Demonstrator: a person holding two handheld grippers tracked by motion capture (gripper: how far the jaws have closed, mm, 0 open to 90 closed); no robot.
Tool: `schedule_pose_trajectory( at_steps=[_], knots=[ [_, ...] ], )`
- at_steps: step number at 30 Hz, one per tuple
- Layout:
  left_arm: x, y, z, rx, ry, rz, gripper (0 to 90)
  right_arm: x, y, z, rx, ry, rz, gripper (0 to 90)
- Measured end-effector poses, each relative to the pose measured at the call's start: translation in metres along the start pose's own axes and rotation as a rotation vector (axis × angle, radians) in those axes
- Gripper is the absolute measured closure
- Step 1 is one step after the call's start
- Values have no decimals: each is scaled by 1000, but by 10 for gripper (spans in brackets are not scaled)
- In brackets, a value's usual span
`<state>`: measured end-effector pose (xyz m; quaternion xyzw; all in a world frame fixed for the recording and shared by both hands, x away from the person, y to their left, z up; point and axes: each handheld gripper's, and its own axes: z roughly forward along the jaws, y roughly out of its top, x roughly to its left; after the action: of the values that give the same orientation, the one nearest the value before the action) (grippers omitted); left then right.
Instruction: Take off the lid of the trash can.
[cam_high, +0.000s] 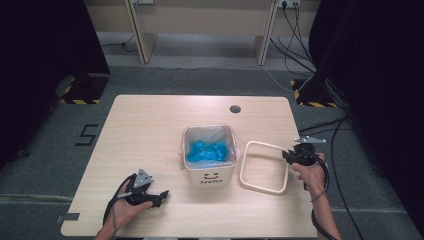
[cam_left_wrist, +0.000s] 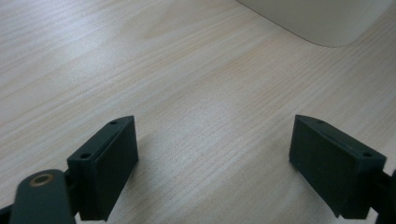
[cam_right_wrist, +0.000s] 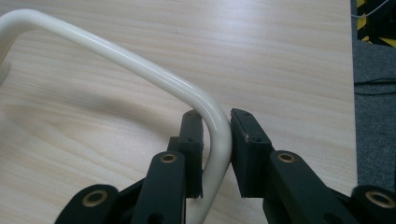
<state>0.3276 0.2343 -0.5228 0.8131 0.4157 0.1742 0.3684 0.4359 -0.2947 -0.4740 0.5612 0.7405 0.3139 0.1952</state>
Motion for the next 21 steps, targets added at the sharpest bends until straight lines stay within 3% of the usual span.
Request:
schedule_pose_trajectory(
  at_steps=[8, 21],
  knots=[
    [0, 0, 0, -2, 2, -3, 137, 3, -5, 15, 6, -56, -32, 754],
    [0, 0, 1, -3, 7, -8, 133, 6, -16, 26, -17, -78, 11, 738]
  ],
)
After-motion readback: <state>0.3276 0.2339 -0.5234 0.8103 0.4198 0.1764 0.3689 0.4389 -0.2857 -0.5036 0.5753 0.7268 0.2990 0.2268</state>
